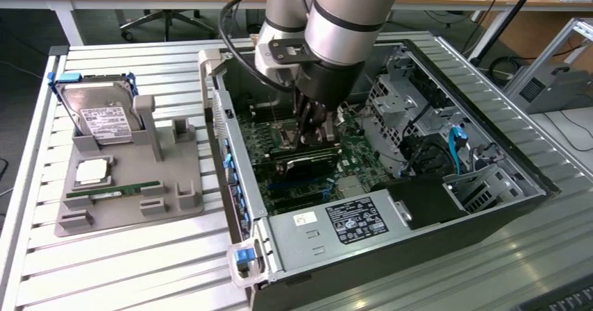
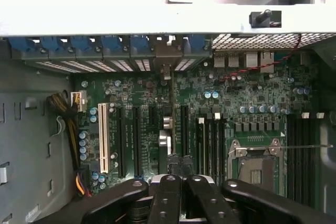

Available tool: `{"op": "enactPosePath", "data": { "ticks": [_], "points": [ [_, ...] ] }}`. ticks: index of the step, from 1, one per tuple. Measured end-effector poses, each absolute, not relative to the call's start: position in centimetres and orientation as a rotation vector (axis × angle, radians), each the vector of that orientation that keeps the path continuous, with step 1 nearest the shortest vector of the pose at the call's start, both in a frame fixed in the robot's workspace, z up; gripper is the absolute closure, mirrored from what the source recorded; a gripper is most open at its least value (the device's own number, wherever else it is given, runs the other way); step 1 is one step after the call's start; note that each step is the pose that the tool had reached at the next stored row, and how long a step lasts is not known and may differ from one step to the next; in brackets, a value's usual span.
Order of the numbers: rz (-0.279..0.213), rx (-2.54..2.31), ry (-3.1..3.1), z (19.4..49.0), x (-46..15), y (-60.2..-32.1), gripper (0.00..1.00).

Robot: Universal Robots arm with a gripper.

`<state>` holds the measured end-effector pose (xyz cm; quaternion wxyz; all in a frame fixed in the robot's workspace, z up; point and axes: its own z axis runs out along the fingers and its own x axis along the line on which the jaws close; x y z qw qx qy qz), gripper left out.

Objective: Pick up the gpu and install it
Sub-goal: 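Press down on the gpu until it lock into place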

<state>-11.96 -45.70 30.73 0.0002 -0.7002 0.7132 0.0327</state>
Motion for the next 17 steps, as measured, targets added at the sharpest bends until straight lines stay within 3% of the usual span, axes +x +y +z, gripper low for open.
{"op": "enactPosePath", "data": {
  "ticks": [17],
  "points": [
    [0.102,-2.234,2.208,29.2,-12.2,-45.7,0.89]
  ]
}}
